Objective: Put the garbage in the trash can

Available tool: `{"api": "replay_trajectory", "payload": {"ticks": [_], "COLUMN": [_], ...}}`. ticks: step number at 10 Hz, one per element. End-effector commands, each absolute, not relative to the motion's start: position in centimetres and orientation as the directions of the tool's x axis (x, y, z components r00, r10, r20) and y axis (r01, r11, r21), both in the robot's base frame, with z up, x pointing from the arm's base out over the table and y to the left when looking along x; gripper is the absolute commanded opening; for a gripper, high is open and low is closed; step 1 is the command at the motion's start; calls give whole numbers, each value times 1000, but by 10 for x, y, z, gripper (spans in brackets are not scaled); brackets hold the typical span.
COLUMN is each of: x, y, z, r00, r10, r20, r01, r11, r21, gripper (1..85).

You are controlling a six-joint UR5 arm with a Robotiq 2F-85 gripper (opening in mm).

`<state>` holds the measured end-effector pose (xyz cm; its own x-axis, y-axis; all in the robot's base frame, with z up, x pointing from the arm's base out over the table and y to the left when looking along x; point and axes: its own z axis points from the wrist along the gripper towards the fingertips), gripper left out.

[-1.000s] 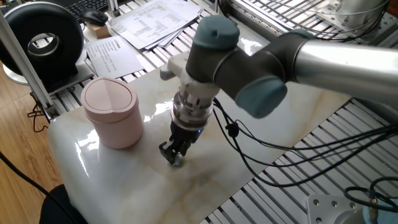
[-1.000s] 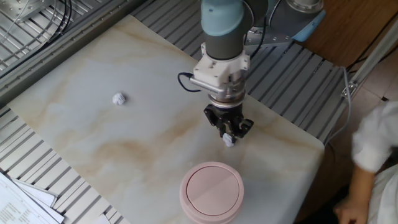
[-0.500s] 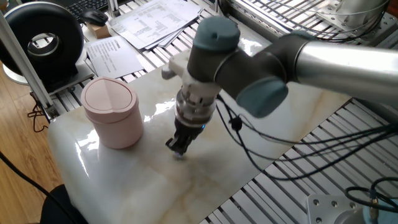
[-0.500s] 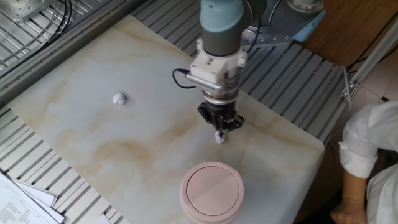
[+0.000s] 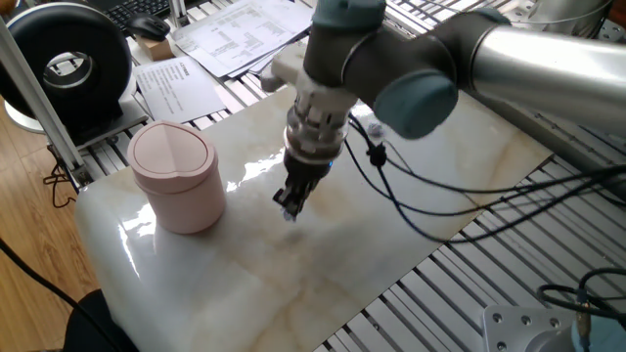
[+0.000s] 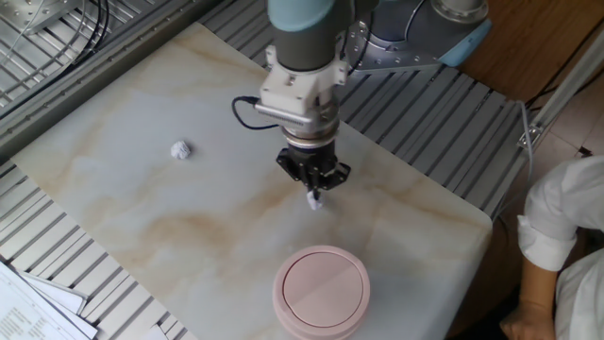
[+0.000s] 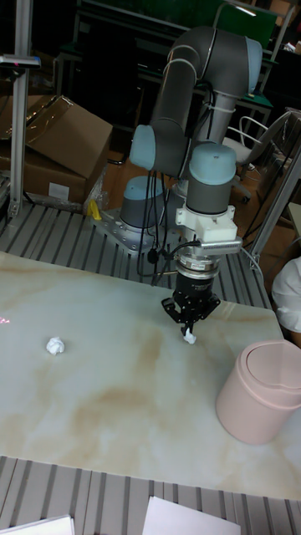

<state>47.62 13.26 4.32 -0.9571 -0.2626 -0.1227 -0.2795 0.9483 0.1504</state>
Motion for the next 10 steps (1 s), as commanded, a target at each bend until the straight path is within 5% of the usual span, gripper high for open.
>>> {"api": "replay_trajectory", "payload": {"ticks": [1, 6, 10], "x": [493, 486, 505], "y": [122, 116, 134], "z": [49, 92, 79], "r00": [-936, -936, -950], "r10": [-310, -328, -281], "r20": [-167, -127, -139], "r01": [-332, -340, -295], "r11": [935, 937, 952], "r21": [126, 83, 89], "gripper": [13, 13, 13]}}
